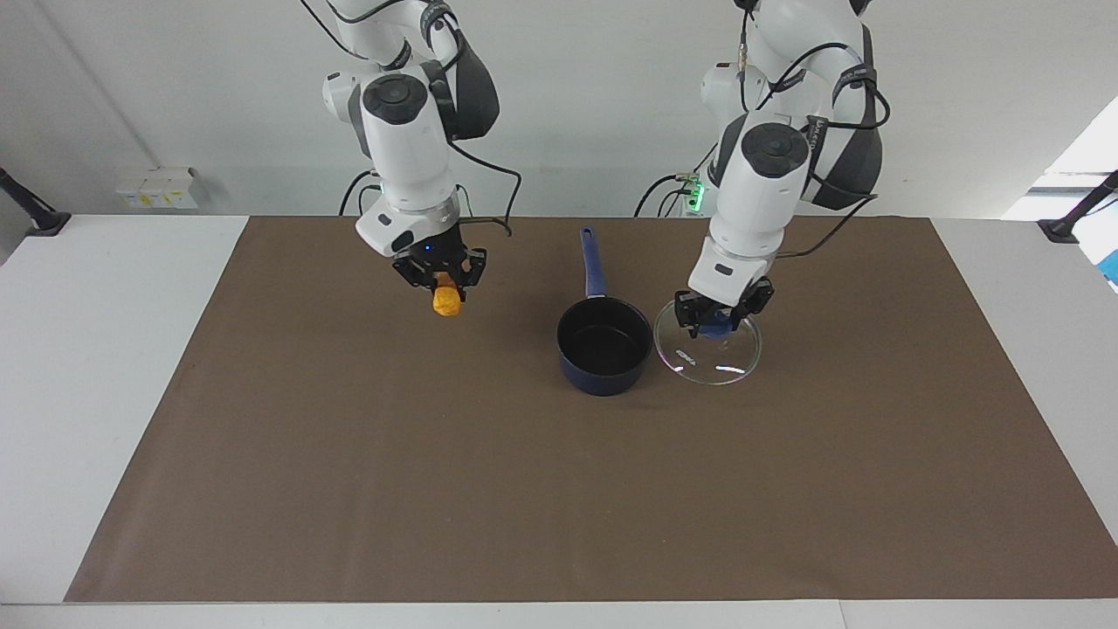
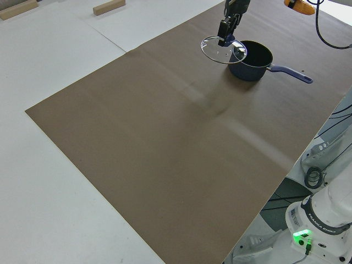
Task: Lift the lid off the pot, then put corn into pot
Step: 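Lift the lid off with the left gripper while the right gripper carries the corn, then set the lid down with the left gripper while the right gripper holds the corn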
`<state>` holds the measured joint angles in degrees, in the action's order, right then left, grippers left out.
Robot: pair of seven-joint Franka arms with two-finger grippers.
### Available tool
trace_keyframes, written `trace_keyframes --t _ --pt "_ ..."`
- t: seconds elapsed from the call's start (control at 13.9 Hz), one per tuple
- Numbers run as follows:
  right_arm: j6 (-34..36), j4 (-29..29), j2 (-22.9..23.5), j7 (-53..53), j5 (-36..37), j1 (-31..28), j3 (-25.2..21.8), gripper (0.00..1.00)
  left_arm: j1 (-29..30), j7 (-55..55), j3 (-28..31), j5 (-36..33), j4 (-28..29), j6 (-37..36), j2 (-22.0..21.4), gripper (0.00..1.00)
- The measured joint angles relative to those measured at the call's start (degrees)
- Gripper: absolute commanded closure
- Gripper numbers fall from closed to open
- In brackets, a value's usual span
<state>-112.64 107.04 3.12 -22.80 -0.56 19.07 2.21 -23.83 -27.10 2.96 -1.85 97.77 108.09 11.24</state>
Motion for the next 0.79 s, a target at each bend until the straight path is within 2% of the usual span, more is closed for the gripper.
trace_keyframes --t 0.22,0.43,0.79 --pt "-0.71 -5.61 4.38 -4.12 -0.96 3.46 0.04 1.0 4.83 4.93 0.03 0.0 4.67 2.3 -2.35 1.0" --pt "0.14 -13.36 11.15 -9.06 -1.41 7.96 0.07 1.0 9.99 10.52 0.04 -0.01 13.61 9.78 -6.34 1.0" --pt "-1.92 -21.39 21.82 -13.26 -1.4 12.52 0.08 1.0 17.82 20.97 0.07 -0.01 23.74 14.05 -11.39 1.0"
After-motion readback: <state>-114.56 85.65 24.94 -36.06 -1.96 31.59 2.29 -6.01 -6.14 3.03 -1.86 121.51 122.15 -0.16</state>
